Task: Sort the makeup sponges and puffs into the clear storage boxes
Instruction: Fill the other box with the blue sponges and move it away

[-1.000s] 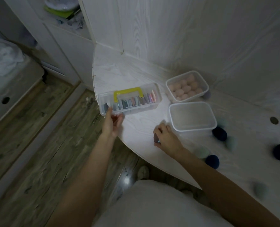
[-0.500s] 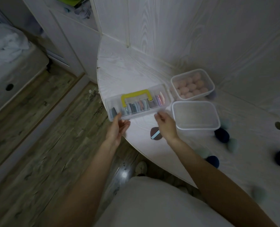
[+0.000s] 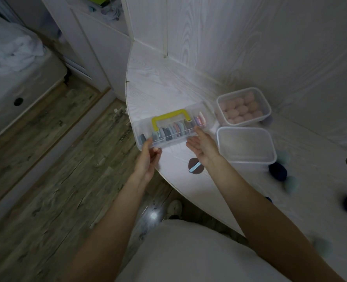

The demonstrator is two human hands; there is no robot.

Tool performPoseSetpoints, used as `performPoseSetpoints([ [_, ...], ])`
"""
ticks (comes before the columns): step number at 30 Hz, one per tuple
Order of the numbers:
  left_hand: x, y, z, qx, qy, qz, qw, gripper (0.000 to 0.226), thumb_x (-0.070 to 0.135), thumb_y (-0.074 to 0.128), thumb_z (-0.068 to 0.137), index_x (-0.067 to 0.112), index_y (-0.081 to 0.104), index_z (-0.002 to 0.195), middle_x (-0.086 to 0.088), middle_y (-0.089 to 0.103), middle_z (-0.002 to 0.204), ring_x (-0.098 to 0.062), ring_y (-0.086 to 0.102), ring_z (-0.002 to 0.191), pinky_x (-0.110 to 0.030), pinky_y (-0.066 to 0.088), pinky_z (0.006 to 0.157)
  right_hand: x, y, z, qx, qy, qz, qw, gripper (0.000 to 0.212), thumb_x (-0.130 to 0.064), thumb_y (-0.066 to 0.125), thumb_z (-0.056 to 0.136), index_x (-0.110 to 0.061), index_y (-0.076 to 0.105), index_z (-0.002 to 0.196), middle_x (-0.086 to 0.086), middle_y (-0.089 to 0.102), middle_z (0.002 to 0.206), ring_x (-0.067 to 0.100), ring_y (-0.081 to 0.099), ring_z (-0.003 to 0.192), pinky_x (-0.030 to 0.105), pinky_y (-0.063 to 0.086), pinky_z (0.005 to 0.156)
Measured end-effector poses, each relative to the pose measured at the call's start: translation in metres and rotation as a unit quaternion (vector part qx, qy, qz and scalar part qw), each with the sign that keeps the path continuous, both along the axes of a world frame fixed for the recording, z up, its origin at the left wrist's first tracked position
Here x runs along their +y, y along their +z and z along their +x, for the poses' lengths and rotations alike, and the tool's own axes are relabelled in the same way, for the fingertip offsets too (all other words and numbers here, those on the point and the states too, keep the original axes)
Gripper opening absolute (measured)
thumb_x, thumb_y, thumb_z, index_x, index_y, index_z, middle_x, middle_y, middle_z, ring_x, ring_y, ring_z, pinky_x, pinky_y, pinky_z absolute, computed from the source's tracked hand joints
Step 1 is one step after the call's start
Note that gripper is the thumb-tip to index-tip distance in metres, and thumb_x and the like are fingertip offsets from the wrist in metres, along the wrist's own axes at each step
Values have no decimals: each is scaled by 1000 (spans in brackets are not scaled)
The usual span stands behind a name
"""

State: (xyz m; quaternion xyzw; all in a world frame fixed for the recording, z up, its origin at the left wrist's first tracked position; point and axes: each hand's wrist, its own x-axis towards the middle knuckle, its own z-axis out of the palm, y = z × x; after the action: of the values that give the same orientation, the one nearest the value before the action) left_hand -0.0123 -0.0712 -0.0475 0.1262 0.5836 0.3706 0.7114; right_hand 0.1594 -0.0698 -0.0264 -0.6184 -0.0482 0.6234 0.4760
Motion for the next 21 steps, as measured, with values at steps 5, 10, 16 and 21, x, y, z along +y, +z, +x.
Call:
performPoseSetpoints([
  [5,-20,33,-8,225,-195,143,944,57,64,39,84,13,63,76,0,70,71,-15,67,70,-32,54,70,1,8,4,-72,28,-15,997,48,-36,57,92,-11,48,131,4,49,122,21,48,118,32,46,96],
  [10,-4,26,-35,586,-178,429,665,42,17,73,73,13,55,110,-8,52,121,-21,44,111,-32,41,91,-12,3,5,-90,32,35,995,43,-32,47,98,-15,40,137,4,43,134,23,42,128,37,39,106],
  [16,23,12,-51,519,-211,457,691,28,13,69,82,15,66,111,-4,64,120,-21,57,113,-44,49,94,-49,-28,9,-422,312,70,848,51,-1,58,88,-10,40,135,13,44,137,26,48,121,38,43,102],
  [21,27,24,-54,449,-199,459,741,29,16,65,86,17,65,114,0,63,123,-11,57,113,-30,48,97,-65,-36,7,-652,463,43,599,60,-17,68,84,-13,38,135,10,42,139,27,38,130,33,35,107],
])
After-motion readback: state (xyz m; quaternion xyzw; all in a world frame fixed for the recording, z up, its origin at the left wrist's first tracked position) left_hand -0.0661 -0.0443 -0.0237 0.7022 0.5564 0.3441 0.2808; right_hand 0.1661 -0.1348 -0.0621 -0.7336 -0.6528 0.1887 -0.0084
